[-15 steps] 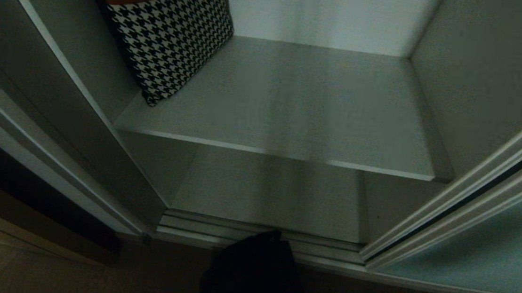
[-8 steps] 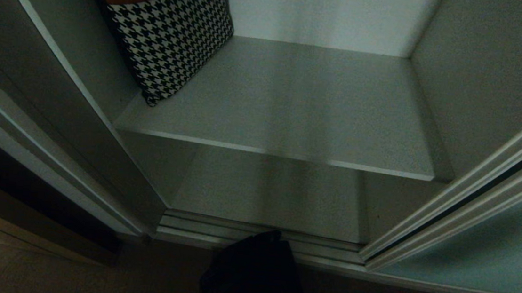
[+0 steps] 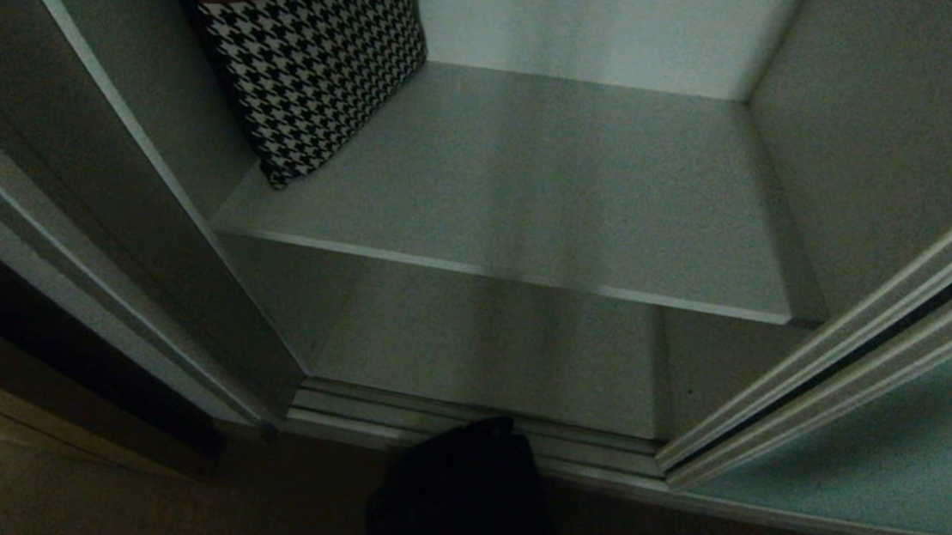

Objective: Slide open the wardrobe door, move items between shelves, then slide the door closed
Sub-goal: Place the bag on the lower shelf

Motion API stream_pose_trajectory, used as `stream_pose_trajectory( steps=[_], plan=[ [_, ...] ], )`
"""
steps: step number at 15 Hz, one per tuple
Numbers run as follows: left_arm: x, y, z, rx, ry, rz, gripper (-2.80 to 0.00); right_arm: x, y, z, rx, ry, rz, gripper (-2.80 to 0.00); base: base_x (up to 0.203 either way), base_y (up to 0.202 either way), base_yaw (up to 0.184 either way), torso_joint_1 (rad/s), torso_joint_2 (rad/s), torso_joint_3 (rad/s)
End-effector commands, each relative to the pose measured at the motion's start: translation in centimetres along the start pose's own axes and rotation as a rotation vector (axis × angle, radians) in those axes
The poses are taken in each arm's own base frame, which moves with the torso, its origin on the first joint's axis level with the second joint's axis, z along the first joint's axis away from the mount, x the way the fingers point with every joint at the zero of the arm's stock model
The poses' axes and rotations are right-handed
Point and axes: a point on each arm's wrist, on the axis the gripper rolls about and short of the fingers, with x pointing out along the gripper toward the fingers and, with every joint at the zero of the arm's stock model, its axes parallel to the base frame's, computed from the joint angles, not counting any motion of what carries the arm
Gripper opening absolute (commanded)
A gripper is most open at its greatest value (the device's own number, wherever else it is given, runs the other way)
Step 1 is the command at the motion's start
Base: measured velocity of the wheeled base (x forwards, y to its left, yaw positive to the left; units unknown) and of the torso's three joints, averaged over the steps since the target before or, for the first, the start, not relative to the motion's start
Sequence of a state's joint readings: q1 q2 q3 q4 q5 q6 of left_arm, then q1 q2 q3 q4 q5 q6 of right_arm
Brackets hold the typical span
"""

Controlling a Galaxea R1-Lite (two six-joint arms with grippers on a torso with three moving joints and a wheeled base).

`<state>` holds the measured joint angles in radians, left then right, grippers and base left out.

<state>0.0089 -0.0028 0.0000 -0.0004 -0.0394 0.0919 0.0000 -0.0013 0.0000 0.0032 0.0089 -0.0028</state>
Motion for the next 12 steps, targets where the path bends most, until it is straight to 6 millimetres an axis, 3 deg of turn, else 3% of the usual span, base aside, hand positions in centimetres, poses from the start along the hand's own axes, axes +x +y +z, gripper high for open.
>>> stream_pose_trajectory(
  steps=[1, 6, 12],
  plan=[
    [0.02, 0.00, 0.00, 0.000, 0.003, -0.001, -2.80, 0.01, 0.00, 0.00, 0.000, 0.001, 0.000, -2.80, -0.173, 0.000, 0.001, -0.001, 0.00, 0.003],
    [0.02, 0.00, 0.02, -0.001, 0.002, 0.000, -2.80, 0.01, 0.00, 0.00, 0.000, 0.001, 0.000, -2.80, -0.173, 0.000, -0.002, 0.001, 0.00, 0.002],
    [0.02, 0.01, 0.02, -0.006, 0.002, 0.003, -2.80, 0.01, 0.00, 0.00, 0.000, 0.001, 0.000, -2.80, 0.000, 0.000, 0.000, 0.000, 0.00, 0.000]
  ],
)
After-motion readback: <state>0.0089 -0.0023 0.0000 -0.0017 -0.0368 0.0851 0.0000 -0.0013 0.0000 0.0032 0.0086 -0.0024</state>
